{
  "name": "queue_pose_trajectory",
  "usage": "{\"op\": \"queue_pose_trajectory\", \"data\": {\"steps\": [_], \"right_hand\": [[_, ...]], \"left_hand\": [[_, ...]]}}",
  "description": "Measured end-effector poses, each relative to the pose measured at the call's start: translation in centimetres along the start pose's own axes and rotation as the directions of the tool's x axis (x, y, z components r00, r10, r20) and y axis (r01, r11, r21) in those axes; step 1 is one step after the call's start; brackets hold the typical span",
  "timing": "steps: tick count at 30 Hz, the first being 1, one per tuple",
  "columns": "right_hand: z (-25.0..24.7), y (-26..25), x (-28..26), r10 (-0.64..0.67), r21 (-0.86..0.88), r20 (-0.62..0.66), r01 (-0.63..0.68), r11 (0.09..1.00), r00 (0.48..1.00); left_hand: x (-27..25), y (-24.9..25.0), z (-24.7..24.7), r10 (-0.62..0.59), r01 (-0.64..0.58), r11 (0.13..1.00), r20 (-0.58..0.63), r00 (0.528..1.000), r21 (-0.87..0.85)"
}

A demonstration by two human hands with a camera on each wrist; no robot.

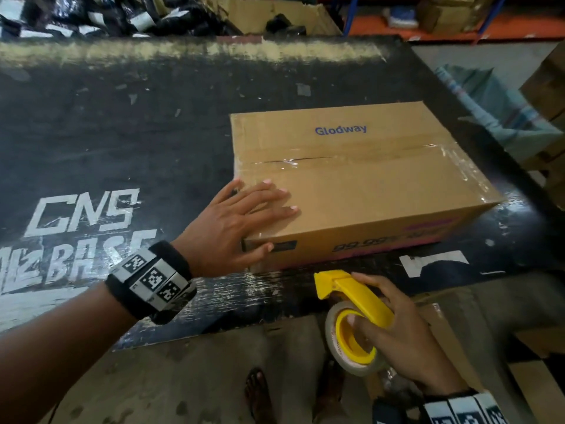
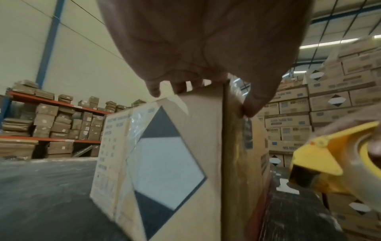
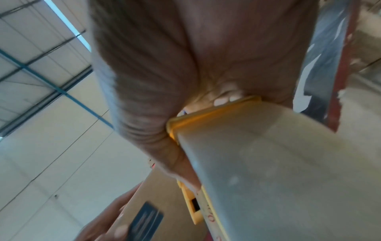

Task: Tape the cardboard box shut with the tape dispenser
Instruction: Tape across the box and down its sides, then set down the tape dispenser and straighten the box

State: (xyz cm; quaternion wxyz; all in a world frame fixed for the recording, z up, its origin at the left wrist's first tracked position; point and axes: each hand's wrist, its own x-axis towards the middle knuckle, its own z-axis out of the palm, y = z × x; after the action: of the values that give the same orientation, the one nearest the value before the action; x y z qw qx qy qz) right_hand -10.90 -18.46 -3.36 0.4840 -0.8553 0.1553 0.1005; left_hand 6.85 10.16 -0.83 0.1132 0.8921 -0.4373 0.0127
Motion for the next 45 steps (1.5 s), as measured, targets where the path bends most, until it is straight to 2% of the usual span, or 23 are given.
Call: {"op": "queue_pose_trajectory", "data": {"steps": [3, 5, 10, 12, 15, 19, 23, 28, 32, 35, 37, 40, 42, 43, 45], "right_hand": [[-3.6, 3.3, -0.3, 0.1, 0.06, -0.14, -0.093, 0.994, 0.985], [-6.5, 5.5, -0.4, 0.166, 0.133, -0.267, -0.134, 0.982, 0.949], [-14.6, 9.5, 1.9, 0.299, 0.327, -0.547, -0.129, 0.936, 0.782], [-17.9, 11.2, 4.1, 0.304, 0.352, -0.597, -0.098, 0.931, 0.742], [-22.2, 14.3, 8.7, 0.282, 0.349, -0.608, -0.07, 0.934, 0.742], [-25.8, 17.0, 14.3, 0.143, 0.168, -0.561, -0.057, 0.984, 0.815], [-27.6, 19.7, 18.1, 0.08, 0.043, -0.529, -0.068, 0.997, 0.845], [-28.3, 21.5, 19.7, 0.019, -0.073, -0.443, -0.057, 0.996, 0.896], [-28.7, 21.4, 19.5, 0.045, -0.124, -0.386, -0.1, 0.987, 0.921], [-29.0, 18.7, 18.4, -0.085, -0.202, -0.449, -0.009, 0.979, 0.889], [-28.9, 14.7, 17.3, -0.284, -0.219, -0.464, 0.202, 0.955, 0.839], [-27.3, 8.5, 16.1, -0.574, -0.309, -0.306, 0.491, 0.814, 0.759], [-25.4, 6.0, 16.4, -0.65, -0.407, -0.176, 0.547, 0.732, 0.739], [-24.5, 5.1, 16.6, -0.656, -0.462, -0.114, 0.544, 0.7, 0.746], [-22.8, 3.9, 17.1, -0.618, -0.557, 0.004, 0.515, 0.651, 0.786]], "left_hand": [[0.9, 1.8, -0.9, -0.093, 0.093, 0.996, -0.017, 0.996, -0.018], [2.6, 4.0, -1.3, -0.136, 0.132, 0.987, -0.038, 0.99, -0.091], [10.2, 11.4, 0.5, -0.079, 0.079, 0.986, 0.005, 0.997, -0.147], [13.6, 14.2, 2.0, -0.088, 0.09, 0.989, 0.023, 0.996, -0.113], [17.5, 17.1, 4.1, -0.164, 0.166, 0.986, 0.052, 0.985, -0.021], [18.8, 17.9, 5.4, -0.23, 0.223, 0.968, 0.054, 0.972, 0.112], [18.6, 18.0, 5.1, -0.225, 0.215, 0.968, 0.063, 0.972, 0.131], [18.6, 18.1, 4.8, -0.236, 0.225, 0.968, 0.094, 0.967, 0.116], [18.6, 18.1, 4.4, -0.242, 0.239, 0.97, 0.108, 0.964, 0.038], [17.1, 17.8, 3.0, -0.353, 0.354, 0.925, 0.026, 0.935, -0.136], [14.8, 16.7, 2.1, -0.445, 0.431, 0.892, -0.095, 0.891, -0.138], [10.4, 13.5, 1.4, -0.604, 0.603, 0.795, -0.185, 0.775, -0.07], [7.9, 11.4, 1.3, -0.686, 0.69, 0.722, -0.172, 0.707, -0.045], [7.0, 10.6, 1.4, -0.706, 0.709, 0.704, -0.14, 0.694, -0.035], [5.8, 9.7, 1.6, -0.703, 0.703, 0.711, -0.048, 0.71, -0.008]]}}
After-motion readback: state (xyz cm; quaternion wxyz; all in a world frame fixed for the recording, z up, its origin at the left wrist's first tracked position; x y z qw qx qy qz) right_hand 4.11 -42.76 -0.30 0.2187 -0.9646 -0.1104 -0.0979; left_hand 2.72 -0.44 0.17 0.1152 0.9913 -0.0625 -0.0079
